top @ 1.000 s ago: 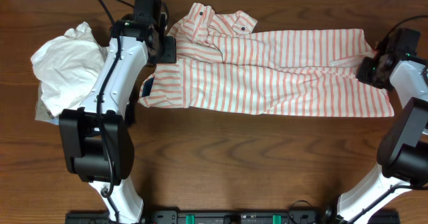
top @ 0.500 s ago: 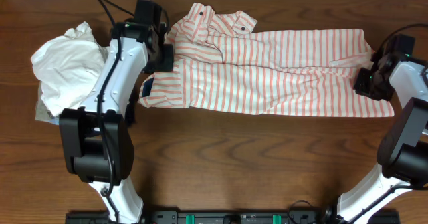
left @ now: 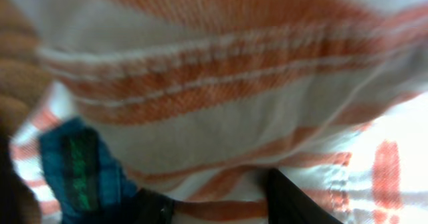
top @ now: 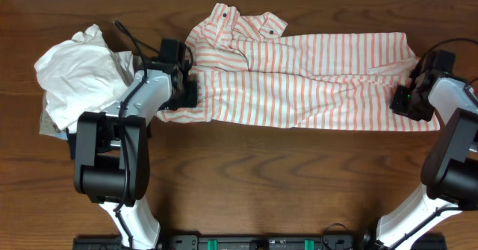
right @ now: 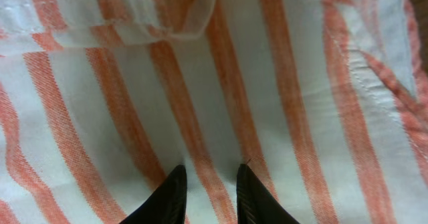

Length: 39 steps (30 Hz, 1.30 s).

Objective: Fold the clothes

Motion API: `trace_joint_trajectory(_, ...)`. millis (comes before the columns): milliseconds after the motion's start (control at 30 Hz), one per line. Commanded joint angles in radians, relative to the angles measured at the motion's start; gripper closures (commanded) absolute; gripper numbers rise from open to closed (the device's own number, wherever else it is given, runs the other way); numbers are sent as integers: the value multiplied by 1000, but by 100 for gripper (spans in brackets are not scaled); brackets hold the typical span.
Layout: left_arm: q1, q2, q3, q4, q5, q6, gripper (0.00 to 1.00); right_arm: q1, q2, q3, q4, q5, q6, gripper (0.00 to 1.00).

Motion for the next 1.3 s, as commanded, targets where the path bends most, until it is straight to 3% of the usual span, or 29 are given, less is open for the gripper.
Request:
trace_joint_trajectory(0, 2, 9, -51, 2, -9, -5, 55, -9, 3, -83, 10, 15, -12, 76)
trace_joint_trajectory(200, 2, 9, -111, -9, -9, -5, 55, -23, 3, -200, 70, 86, 19, 78)
trace_joint_trajectory(267, 2, 9, -120, -41, -9, -5, 55, -35, 3, -222, 54, 133, 58, 85)
trace_joint_trajectory(367, 2, 9, -123, -122, -9, -6, 55, -68, 3, -229, 1, 193, 123, 91)
trace_joint_trajectory(533, 2, 9, -123, -270, -8, -6, 55, -139, 3, -229, -53, 196, 163, 92)
trace_joint_trajectory(800, 2, 9, -124, -424, -8, -69, 72, -234, 3, -229, -99, 193, 221, 89)
trace_joint_trajectory(1067, 2, -23, -80, -424, -9, -68, 62, -246, -6, -206, -89, 82, 200, 87)
trace_joint_trajectory(1267, 2, -187, 34, -418, -9, -54, 61, -239, -98, -145, -139, 12, 189, 85)
